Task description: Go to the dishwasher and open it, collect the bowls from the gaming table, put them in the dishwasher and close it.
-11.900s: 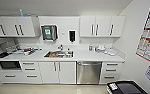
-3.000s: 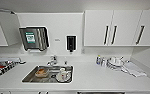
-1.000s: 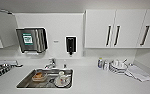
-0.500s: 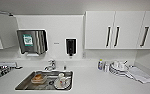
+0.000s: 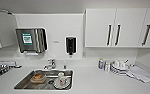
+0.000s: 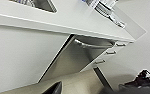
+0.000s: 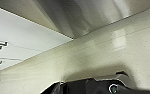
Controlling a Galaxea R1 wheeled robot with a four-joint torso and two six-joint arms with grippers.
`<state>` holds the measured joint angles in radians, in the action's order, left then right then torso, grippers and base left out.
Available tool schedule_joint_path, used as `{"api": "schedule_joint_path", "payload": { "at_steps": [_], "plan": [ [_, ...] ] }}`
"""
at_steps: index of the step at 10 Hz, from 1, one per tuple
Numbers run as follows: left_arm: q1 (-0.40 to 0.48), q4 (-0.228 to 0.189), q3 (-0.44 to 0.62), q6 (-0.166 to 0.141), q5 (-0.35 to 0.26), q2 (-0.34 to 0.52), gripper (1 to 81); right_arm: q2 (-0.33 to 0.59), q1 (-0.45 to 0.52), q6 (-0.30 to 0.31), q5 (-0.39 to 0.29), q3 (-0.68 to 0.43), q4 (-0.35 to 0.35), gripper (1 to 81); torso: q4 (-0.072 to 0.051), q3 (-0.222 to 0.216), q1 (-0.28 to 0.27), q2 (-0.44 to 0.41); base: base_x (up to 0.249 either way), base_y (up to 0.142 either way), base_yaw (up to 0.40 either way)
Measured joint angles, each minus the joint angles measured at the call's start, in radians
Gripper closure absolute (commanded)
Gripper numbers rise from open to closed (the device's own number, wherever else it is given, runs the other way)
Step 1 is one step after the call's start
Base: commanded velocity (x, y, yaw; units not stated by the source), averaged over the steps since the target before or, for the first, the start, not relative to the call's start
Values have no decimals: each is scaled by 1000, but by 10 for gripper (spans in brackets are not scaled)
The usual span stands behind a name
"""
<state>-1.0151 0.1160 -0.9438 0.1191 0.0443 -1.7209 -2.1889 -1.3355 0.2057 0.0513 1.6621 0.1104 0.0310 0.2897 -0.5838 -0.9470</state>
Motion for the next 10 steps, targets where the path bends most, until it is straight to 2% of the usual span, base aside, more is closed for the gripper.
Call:
{"api": "schedule_joint_path", "payload": {
  "at_steps": [5, 8, 10],
  "plan": [
    [51, -1, 27, 0, -15, 25, 10, 56, 21, 0, 16, -69, 14, 10, 0, 162, -109, -170, 0, 0, 0],
    [112, -1, 68, 0, -19, 37, 10, 105, 53, 0, 26, -131, 27, 10, 0, 259, -174, -271, 0, 0, 0],
    [169, 0, 79, -3, -57, 39, 10, 131, 74, 1, 29, -176, 35, 10, 0, 324, -217, -339, 0, 0, 0]
  ]
}}
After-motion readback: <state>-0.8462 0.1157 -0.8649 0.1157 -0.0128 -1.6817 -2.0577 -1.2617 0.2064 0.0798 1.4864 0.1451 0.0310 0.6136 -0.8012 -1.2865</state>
